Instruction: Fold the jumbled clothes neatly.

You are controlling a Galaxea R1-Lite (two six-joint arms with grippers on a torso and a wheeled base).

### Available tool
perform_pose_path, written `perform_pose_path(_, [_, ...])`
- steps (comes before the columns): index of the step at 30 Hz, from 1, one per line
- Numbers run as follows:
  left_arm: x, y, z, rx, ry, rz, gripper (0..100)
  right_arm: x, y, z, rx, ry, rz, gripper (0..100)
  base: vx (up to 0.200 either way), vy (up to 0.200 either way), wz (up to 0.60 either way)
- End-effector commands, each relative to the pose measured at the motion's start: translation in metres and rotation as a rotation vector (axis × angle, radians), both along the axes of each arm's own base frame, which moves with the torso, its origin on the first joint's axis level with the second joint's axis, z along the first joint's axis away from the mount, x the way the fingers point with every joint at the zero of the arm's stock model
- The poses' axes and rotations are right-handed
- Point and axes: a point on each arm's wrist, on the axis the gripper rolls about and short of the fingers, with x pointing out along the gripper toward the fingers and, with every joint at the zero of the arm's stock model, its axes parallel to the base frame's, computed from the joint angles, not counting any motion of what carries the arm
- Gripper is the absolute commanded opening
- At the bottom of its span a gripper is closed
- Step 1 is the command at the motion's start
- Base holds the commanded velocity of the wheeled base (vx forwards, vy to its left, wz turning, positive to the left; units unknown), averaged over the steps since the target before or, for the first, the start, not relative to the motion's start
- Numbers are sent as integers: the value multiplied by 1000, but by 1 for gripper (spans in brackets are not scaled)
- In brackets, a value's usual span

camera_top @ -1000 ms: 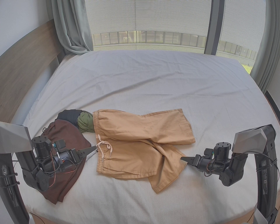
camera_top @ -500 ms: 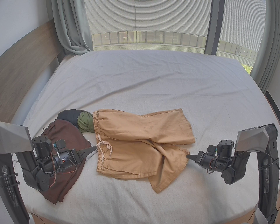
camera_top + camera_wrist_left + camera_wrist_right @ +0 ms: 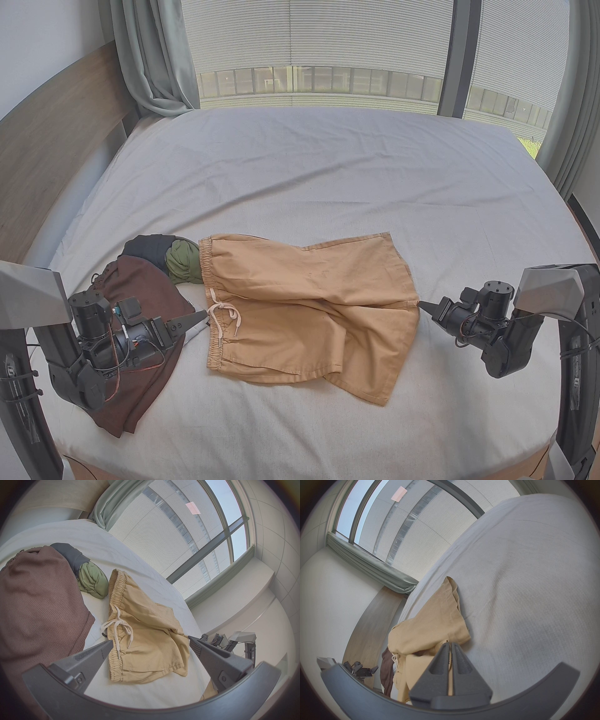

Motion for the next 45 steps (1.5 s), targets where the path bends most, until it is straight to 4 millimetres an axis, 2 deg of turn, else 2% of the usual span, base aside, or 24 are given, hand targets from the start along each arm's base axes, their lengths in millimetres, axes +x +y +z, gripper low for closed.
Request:
perform_pose_path(1, [0,0,-2,0,7,0,100,3,1,-4,-4,-4,0,0,0,0,0])
perform_pose_path(10, [1,0,-10,3,26,-1,100,-1,1,-2,-18,-39,7,0,0,0,0])
perform_pose_path(11, [1,0,-11,3,28,-1,100,-2,2,-2,-22,-37,10,100,0,0,0])
perform_pose_path(16, [-1,0,-17,3,52,-1,100,-9,2,-1,-95,-60,34,100,0,0,0])
perform_pose_path(17, [-1,0,-20,3,66,-4,100,-16,4,1,-128,-62,51,100,0,0,0])
perform_pose_path(21, [0,-2,-37,7,118,-10,100,-37,21,21,-153,-67,114,100,0,0,0])
perform_pose_path(25, [0,-3,-51,9,161,-13,100,-48,33,26,-155,-60,156,100,0,0,0])
perform_pose_path(35, [6,-10,-78,18,214,-23,100,-48,35,24,-158,-67,161,100,0,0,0])
perform_pose_path(45, [14,-10,-85,13,214,-19,100,-47,36,24,-157,-74,160,100,0,0,0])
